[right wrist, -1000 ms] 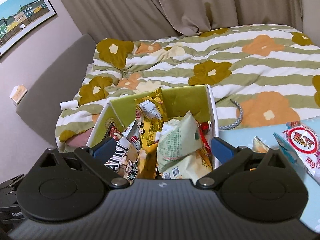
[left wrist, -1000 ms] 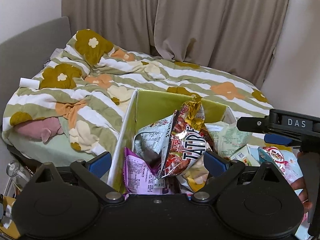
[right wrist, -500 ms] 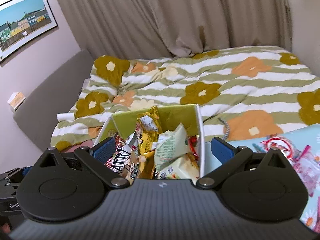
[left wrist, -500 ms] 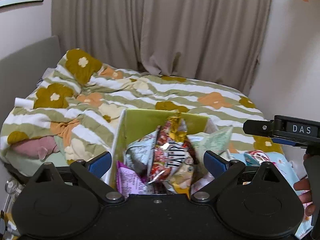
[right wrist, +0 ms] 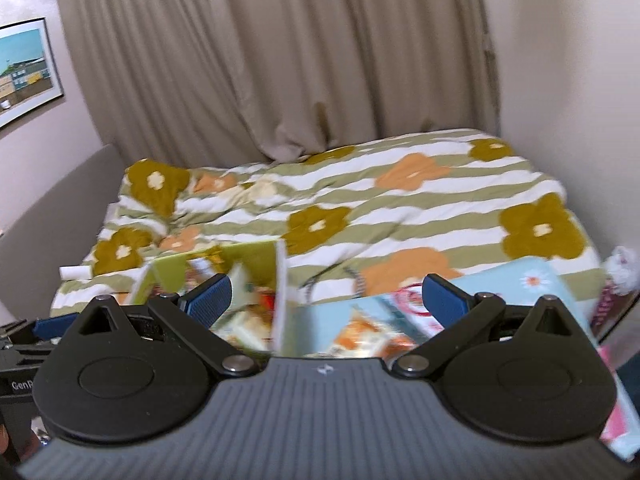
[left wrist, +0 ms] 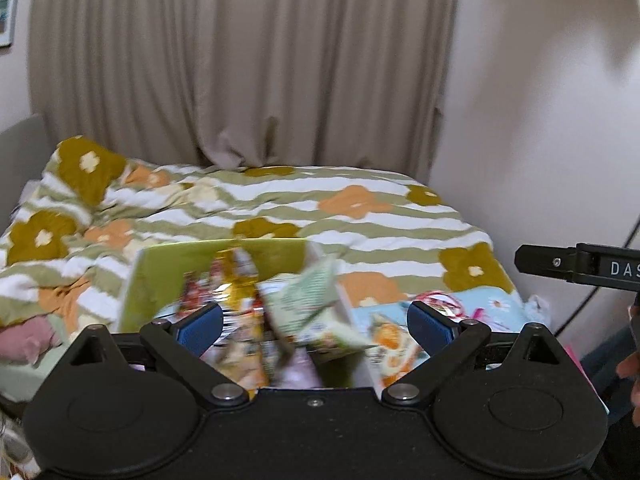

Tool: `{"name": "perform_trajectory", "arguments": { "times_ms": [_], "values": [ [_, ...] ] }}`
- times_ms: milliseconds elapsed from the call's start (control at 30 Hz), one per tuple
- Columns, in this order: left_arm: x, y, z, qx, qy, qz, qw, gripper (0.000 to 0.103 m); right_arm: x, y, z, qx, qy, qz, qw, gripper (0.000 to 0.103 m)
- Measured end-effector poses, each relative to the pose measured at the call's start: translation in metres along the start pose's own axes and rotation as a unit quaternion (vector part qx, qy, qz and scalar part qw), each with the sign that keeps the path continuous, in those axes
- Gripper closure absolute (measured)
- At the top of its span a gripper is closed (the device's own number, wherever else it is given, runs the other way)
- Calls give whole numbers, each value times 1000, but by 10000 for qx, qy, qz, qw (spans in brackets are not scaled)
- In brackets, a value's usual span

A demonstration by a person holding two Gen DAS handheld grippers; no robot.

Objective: Organize snacks
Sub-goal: 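Return to the pile, grasp orange cake bag with left tool while right grasps pink striped bag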

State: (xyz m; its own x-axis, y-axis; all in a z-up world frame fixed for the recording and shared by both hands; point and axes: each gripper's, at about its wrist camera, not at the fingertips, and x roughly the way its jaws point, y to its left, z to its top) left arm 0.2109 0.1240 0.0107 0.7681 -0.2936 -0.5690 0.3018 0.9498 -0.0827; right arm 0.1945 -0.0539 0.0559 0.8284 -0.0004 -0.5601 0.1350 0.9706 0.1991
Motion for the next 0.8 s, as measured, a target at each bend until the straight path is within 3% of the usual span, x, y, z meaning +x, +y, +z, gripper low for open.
{"name": "perform_trajectory", "arguments": {
  "times_ms": [233,433,667,800],
  "values": [
    [45,-70,2,431,269,-168,9986,3,-10,-70,-1,8,187,-424,9989,0],
    [93,-118,-3,919,648,-20,9937,3,-9,-127,-13,58,422,-755,9962,0],
    [154,-153,-17,1677,959,437,9802,4,6,-172,-37,273,737,-893,9929,0],
    [188,-166,-32,2100,1200,621,9683,5,24,-192,-53,338,978,-967,9899,0]
  ]
}}
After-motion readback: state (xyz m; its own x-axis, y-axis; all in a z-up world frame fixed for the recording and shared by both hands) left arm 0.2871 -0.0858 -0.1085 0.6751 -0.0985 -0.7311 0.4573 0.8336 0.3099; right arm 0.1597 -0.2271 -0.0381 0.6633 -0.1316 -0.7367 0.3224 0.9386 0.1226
